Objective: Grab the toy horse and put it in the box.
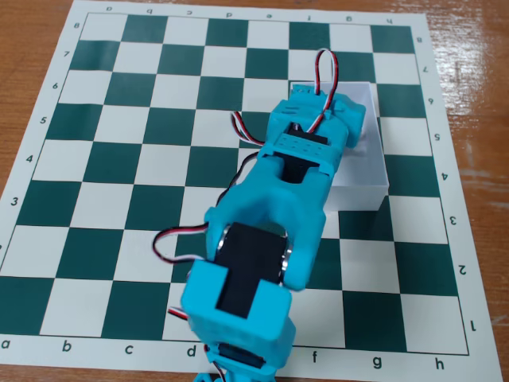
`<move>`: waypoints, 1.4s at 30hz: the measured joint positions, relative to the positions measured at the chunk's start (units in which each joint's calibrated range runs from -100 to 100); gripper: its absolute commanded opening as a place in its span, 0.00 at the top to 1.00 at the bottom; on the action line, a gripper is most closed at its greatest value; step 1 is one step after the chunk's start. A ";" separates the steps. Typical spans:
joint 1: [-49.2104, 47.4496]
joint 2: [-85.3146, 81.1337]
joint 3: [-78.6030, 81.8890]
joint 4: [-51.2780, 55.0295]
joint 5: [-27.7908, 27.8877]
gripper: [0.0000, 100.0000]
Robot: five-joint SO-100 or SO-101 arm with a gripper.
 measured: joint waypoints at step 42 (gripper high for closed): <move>-16.43 -90.89 53.76 70.23 -8.95 0.76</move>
